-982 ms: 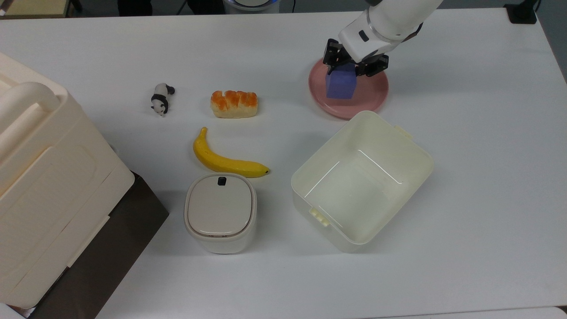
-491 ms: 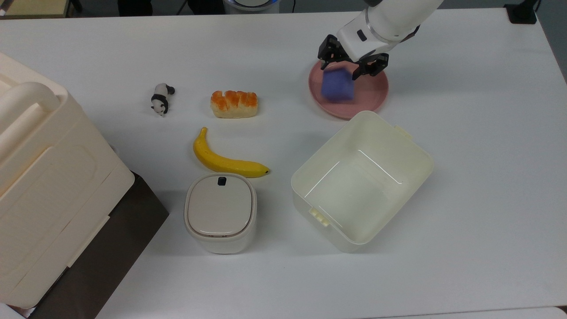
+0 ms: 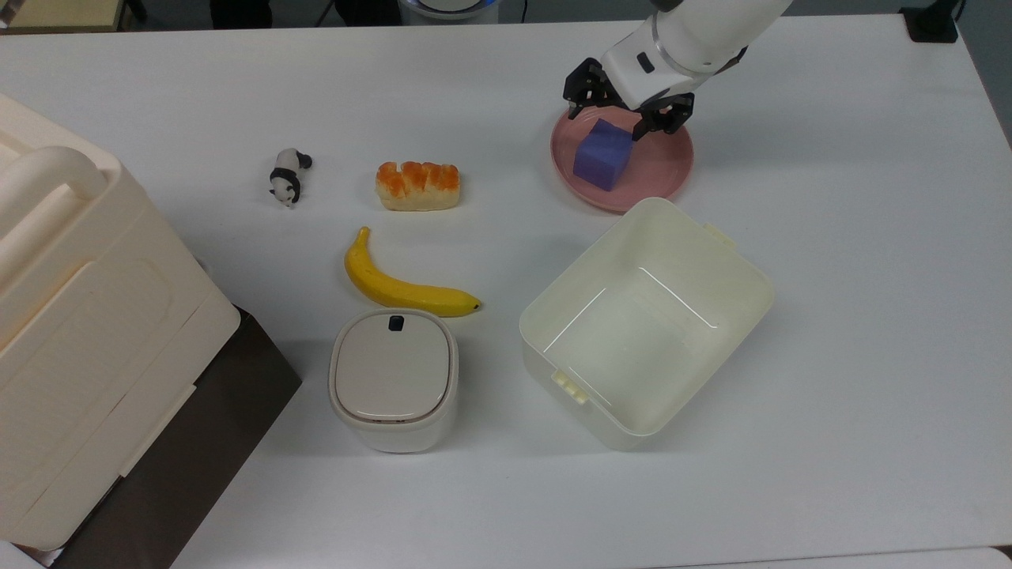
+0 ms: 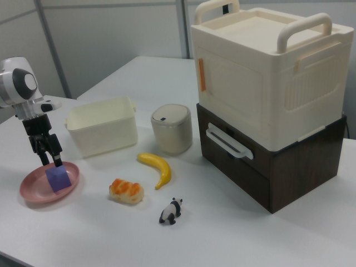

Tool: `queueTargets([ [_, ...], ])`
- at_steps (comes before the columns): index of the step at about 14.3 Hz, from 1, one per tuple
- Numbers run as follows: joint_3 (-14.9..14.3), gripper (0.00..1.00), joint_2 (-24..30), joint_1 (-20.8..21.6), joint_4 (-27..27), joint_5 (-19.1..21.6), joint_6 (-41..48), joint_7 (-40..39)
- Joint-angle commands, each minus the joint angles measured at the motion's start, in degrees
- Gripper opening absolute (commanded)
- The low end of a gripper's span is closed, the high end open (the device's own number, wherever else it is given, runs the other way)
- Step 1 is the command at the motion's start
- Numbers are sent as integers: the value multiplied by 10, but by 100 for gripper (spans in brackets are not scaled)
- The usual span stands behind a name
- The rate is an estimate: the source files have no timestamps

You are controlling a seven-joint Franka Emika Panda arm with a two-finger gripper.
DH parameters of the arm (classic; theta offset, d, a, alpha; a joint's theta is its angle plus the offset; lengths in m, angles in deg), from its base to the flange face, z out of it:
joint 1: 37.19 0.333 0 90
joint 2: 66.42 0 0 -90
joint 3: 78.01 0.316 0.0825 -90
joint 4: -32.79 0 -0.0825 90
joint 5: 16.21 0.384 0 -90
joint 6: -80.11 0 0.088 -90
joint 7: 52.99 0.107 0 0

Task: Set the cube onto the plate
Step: 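Carry the purple cube over and lower it onto the pink plate, then open the gripper and lift it away from the cube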

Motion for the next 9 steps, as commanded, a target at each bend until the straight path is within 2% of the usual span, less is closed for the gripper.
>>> queueTargets([
  [1,1,100,15,-8,-15,1,37,-7],
  [3,-2,100,20,-35,-54,14,83,-57],
  [5,-7,100,34,-61,-98,53,133,-118],
  [7,-52,100,58,-71,-126,79,155,-177],
  [8,-85,100,77,-72,-138,87,159,-203],
  [9,-103,100,92,-76,-144,87,159,-220],
])
